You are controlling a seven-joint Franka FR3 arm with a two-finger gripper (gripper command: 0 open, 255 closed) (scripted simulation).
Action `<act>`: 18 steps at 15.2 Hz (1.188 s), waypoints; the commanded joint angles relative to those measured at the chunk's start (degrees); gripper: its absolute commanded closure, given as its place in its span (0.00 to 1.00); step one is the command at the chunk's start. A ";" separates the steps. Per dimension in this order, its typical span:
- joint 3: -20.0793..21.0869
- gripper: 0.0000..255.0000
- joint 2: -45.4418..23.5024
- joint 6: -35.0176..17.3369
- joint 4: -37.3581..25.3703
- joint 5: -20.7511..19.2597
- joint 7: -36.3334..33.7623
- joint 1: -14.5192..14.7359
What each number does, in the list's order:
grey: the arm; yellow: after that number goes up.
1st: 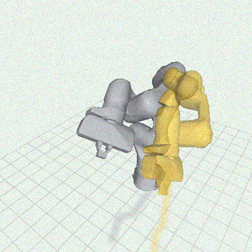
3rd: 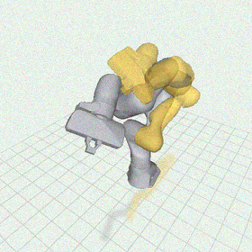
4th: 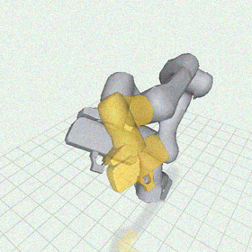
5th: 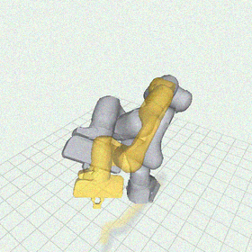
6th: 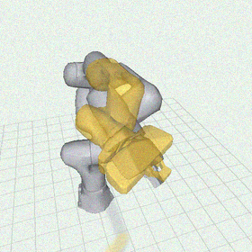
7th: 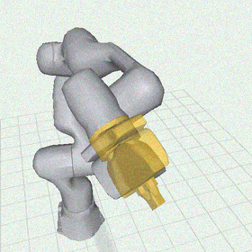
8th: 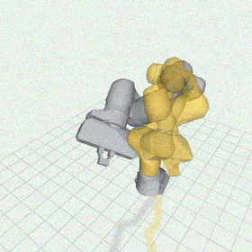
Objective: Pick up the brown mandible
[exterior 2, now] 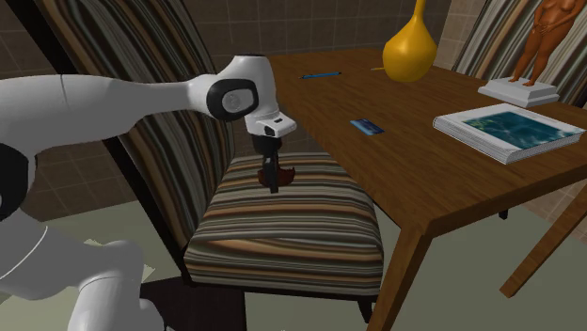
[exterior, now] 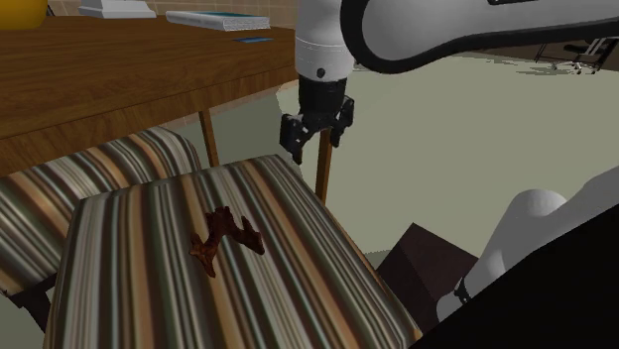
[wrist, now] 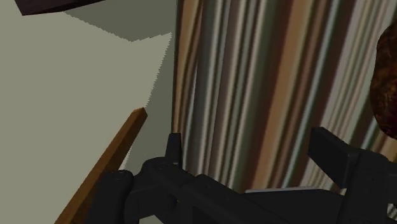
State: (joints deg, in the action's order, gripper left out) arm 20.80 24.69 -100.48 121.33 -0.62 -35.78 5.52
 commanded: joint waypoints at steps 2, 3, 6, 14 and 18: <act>5.54 0.00 -6.31 -0.41 -3.90 -1.77 -5.12 2.03; 6.50 0.00 -8.37 -0.42 -5.39 -2.49 -6.83 2.42; 9.96 0.00 -14.90 -0.14 -10.33 -5.05 -11.92 2.94; 14.30 0.00 -27.00 -0.46 -17.76 -11.30 -20.81 5.34; 14.27 0.00 -27.40 -3.37 -15.11 -11.68 -21.48 5.34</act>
State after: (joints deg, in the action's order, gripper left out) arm 35.11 -2.45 -103.02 105.61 -12.09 -57.08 10.88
